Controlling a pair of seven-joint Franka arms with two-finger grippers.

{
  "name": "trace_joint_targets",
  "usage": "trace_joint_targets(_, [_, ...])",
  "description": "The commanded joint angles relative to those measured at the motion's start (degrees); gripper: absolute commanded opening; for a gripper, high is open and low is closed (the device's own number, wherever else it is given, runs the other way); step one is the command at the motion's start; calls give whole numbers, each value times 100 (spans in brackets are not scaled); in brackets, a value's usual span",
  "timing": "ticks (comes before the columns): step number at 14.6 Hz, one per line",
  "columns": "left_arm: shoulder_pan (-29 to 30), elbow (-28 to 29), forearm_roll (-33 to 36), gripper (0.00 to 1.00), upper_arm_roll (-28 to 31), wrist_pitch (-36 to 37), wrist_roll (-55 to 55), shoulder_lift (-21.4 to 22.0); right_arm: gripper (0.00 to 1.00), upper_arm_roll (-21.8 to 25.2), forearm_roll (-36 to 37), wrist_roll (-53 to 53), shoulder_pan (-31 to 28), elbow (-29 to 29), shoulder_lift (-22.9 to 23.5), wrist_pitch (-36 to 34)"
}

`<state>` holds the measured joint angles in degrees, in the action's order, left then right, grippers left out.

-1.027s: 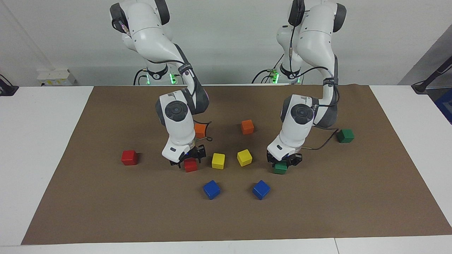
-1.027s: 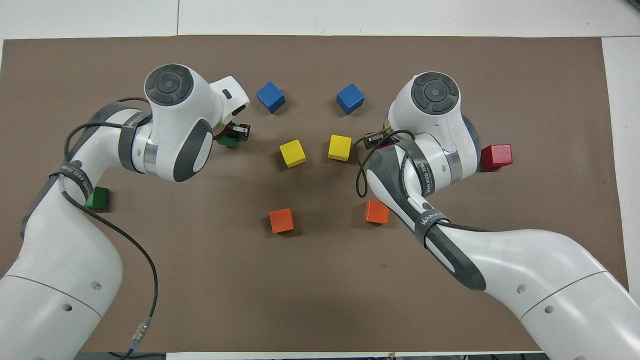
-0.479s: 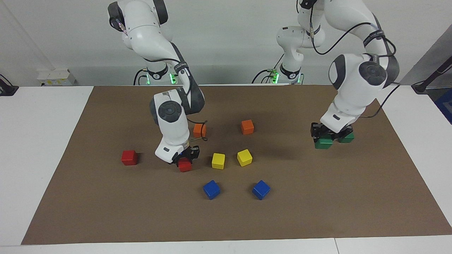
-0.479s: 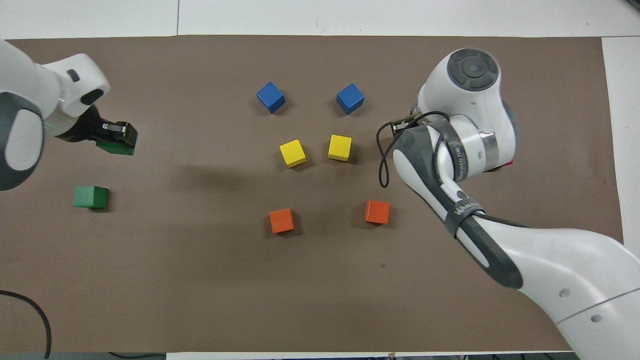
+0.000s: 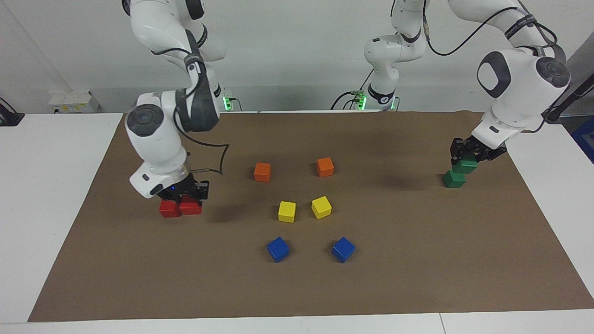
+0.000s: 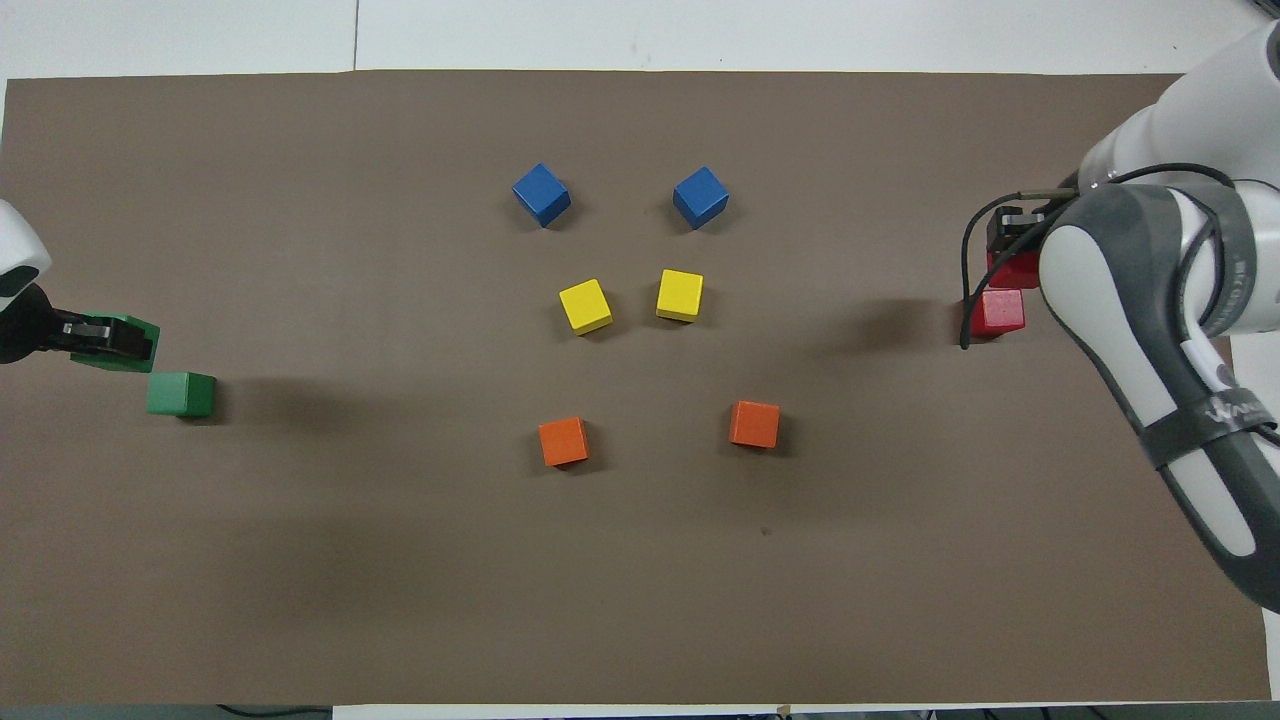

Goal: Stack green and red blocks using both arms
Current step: 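Carry green to placed green while the right gripper carries red to red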

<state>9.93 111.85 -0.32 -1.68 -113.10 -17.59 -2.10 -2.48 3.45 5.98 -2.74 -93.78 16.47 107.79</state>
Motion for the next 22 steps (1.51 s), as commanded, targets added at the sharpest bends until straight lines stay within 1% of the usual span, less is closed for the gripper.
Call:
trace_joint_targets(1, [158,847,-108,0,-52,-791,-244,280,0,-86,-37,-106,-384,-438,-187,127])
trace_joint_targets(4, [343,953,-117,0,-61,-1055,-411,157,0,-86,-37,-123,-543,-782,-293,567])
trace_joint_targets(6, [404,953,-143,0,-52,-1126,-447,8,0,-86,-28,-211,-517,-958,-337,734])
trace_joint_targets(8, [484,1005,-196,0,-52,-1266,-438,-89,0,-86,-28,-500,-465,-1151,-407,901])
trace_joint_targets(11, [493,1119,-389,0,-52,-1424,-403,-116,0,-95,-28,-852,-429,-1415,-504,1060])
trace_joint_targets(13, [598,1268,-512,0,-52,-1617,-412,-124,0,-104,-28,-905,-429,-1494,-513,1226])
trace_joint_targets(20, [598,1427,-513,0,-52,-1768,-385,-107,0,-121,-28,-906,-403,-1714,-522,1604])
trace_joint_targets(22, [598,1488,-513,0,-52,-1820,-429,-98,0,-113,-28,-914,-236,-1741,-522,1675])
